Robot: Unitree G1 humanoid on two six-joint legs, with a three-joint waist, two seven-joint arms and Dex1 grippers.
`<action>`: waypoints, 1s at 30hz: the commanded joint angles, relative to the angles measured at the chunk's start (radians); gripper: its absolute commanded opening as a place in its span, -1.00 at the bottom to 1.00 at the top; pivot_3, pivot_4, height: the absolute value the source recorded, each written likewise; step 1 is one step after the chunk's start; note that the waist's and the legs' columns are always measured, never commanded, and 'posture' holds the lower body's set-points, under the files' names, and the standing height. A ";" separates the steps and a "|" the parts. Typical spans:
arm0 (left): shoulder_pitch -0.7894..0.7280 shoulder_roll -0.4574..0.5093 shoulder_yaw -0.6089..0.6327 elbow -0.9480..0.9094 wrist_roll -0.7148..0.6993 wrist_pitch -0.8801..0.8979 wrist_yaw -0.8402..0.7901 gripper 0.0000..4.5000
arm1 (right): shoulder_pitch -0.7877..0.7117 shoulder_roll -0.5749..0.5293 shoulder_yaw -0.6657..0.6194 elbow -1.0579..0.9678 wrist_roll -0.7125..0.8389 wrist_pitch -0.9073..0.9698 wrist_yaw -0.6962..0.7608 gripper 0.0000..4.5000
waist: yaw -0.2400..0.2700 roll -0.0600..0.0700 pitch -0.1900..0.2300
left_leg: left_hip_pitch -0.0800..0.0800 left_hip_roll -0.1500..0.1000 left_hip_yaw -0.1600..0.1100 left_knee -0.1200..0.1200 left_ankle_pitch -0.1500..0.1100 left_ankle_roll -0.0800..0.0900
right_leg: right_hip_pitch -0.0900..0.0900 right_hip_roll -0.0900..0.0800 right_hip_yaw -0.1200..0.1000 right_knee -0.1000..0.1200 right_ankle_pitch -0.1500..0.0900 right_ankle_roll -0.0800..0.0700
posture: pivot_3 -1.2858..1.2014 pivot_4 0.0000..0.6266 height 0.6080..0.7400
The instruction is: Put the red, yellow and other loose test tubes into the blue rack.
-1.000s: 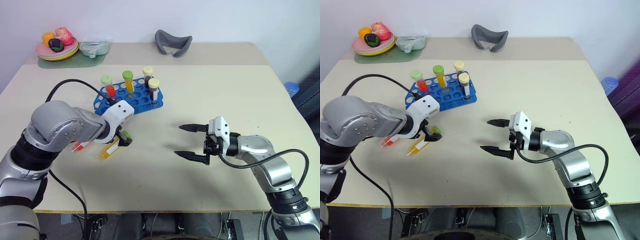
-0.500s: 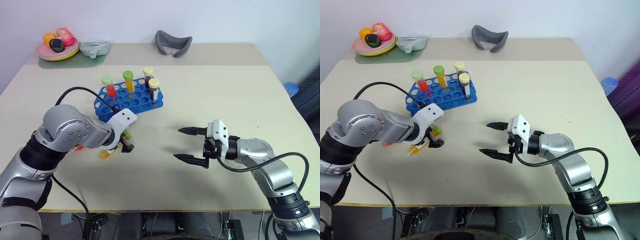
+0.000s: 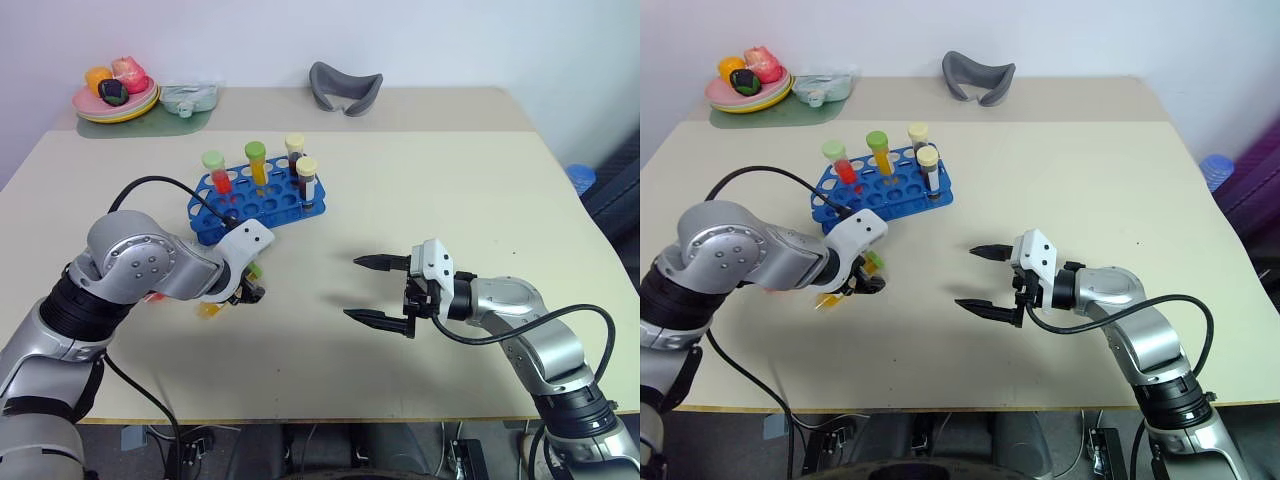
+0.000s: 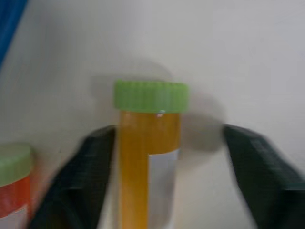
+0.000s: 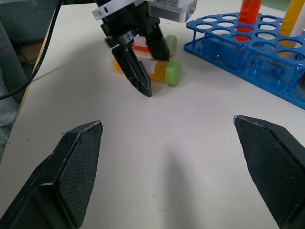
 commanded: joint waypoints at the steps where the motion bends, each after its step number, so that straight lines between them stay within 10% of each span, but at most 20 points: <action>1: 0.009 0.034 -0.003 0.020 0.003 0.012 0.043 0.42 | -0.015 0.006 0.001 -0.037 0.007 -0.016 -0.001 1.00 | -0.001 0.000 0.000 | 0.000 0.000 0.000 0.000 0.000 0.000 | 0.000 0.000 0.000 0.000 0.000 0.000 | 0.03 -0.52 0.92; 13: 0.002 0.044 -0.015 0.016 0.005 0.012 0.047 0.42 | -0.016 0.012 0.001 -0.026 -0.012 -0.034 -0.003 1.00 | -0.001 0.000 0.000 | 0.000 0.000 0.000 0.000 0.000 0.000 | 0.000 0.000 0.000 0.000 0.000 0.000 | 0.03 -0.52 0.92; 18: 0.001 0.039 -0.012 0.013 0.002 0.012 0.051 -0.37 | -0.019 0.015 0.002 -0.020 -0.015 -0.040 -0.001 1.00 | -0.001 0.000 0.000 | 0.000 0.000 0.000 0.000 0.000 0.000 | 0.000 0.000 0.000 0.000 0.000 0.000 | 0.03 -0.52 0.92; 30: -0.025 0.050 0.034 -0.007 0.012 0.012 0.071 -0.37 | -0.024 0.014 0.002 -0.013 -0.019 -0.045 0.002 1.00 | 0.000 0.000 0.000 | 0.000 0.000 0.000 0.000 0.000 0.000 | 0.000 0.000 0.000 0.000 0.000 0.000 | 0.03 -0.52 0.92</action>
